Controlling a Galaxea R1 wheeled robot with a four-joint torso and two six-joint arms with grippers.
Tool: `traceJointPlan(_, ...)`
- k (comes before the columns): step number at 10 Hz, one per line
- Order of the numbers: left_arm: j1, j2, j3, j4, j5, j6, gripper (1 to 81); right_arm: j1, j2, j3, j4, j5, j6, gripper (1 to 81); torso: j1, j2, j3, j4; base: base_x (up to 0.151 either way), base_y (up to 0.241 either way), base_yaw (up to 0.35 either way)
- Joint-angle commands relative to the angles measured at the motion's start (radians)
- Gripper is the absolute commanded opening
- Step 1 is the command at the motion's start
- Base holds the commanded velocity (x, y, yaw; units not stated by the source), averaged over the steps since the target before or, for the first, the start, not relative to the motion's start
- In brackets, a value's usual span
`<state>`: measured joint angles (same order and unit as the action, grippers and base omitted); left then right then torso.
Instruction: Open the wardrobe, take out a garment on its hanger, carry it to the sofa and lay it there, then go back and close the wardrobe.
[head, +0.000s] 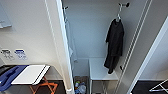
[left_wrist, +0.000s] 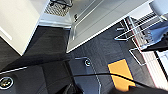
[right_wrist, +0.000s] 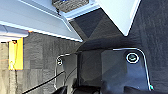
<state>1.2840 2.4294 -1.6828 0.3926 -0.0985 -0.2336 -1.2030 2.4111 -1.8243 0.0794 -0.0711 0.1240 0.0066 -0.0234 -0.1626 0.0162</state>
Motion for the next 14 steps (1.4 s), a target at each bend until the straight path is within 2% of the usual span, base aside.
traceJointPlan(1, -0.015, 0.042, -0.069, 0.009, 0.022, 0.008, 81.1, 0.006, 0.039, -0.050, 0.010, -0.049, -0.003, 81.1, 0.000, 0.000, 0.000, 0.000, 0.000, 0.000, 0.000)
traceJointPlan(7, 0.018, 0.148, -0.233, 0.009, 0.023, 0.010, 81.1, -0.065, 0.215, -0.248, 0.007, -0.049, -0.017, 81.1, -0.001, -0.001, 0.000, 0.000, 0.000, 0.000, 0.000)
traceJointPlan(14, 0.034, 0.246, -0.414, 0.014, 0.025, 0.011, 81.1, -0.103, 0.309, -0.421, 0.000, -0.049, -0.018, 81.1, -0.002, -0.002, 0.000, 0.000, 0.000, 0.000, 0.000)
